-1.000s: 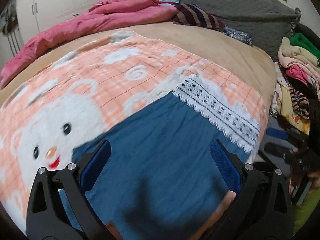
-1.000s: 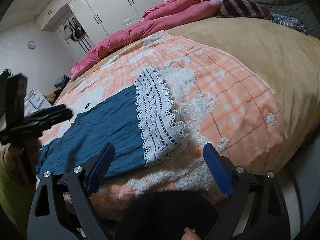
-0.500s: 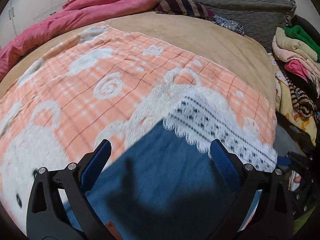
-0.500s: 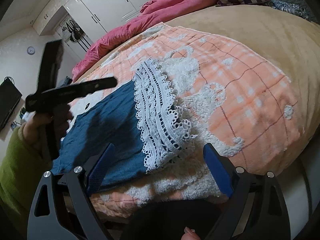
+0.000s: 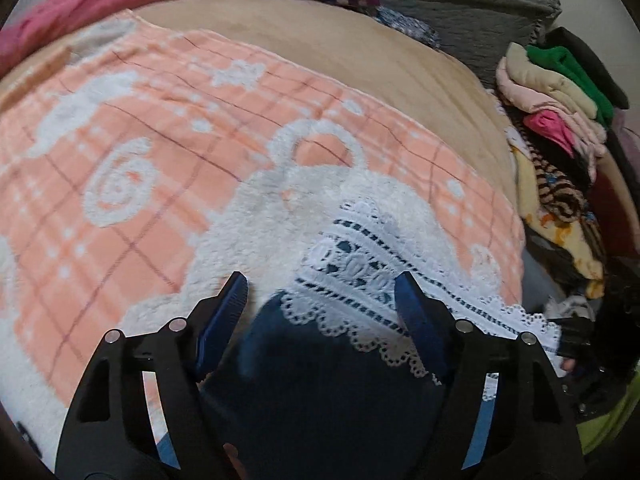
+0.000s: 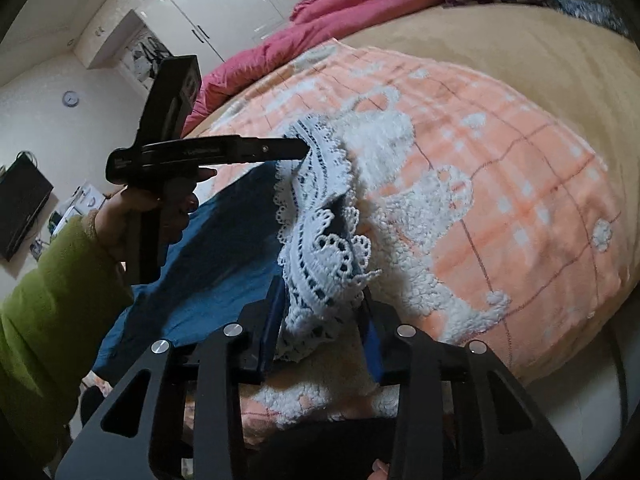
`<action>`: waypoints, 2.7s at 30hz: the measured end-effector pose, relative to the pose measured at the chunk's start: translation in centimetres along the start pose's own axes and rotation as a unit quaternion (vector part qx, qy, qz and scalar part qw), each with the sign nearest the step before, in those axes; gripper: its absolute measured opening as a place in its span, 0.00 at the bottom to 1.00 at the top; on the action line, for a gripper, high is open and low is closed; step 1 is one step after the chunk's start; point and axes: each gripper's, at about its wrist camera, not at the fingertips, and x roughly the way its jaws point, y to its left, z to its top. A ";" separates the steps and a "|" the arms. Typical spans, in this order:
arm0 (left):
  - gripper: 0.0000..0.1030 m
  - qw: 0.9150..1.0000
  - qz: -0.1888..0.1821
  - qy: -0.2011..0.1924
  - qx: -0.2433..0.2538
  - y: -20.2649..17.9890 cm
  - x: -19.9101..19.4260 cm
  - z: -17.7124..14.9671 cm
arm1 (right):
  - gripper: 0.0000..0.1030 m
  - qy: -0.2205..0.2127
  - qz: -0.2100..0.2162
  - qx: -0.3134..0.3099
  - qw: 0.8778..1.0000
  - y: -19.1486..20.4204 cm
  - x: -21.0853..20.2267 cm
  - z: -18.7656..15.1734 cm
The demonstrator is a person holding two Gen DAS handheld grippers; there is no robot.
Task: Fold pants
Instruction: 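Grasp the lace trim with the left gripper while the right gripper grasps lace and lifts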
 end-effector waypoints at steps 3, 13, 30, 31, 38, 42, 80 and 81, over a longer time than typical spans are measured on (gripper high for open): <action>0.60 1.000 -0.017 0.007 0.002 -0.2 0.6 0.2 | 0.48 0.005 0.012 0.013 1.000 -0.2 0.4 0.4; 0.16 0.999 -0.046 -0.012 -0.005 -0.1 -0.3 -0.2 | 0.20 -0.013 0.013 0.017 1.000 0.1 0.2 1.1; 0.17 0.990 -0.060 -0.125 -0.029 3.7 -14.5 -7.5 | 0.20 -0.067 0.024 -0.210 0.975 14.6 -2.1 -0.4; 0.17 0.990 -0.057 -0.127 -0.036 4.0 -14.9 -8.2 | 0.20 -0.064 0.025 -0.225 0.972 15.6 -1.7 -0.8; 0.18 0.988 -0.018 -0.114 -0.098 7.4 -16.6 -12.9 | 0.20 -0.008 0.032 -0.303 0.952 20.5 3.0 -4.1; 0.21 0.979 -0.016 -0.135 -0.154 8.9 -18.3 -14.7 | 0.20 0.014 0.031 -0.343 0.939 22.1 4.9 -6.0; 0.14 0.956 0.058 -0.119 -0.262 10.3 -17.7 -21.5 | 0.23 0.044 0.012 -0.428 0.903 25.0 7.0 -12.2; 0.14 0.956 0.059 -0.121 -0.259 10.2 -18.0 -21.5 | 0.23 0.040 0.021 -0.425 0.904 25.2 6.8 -11.8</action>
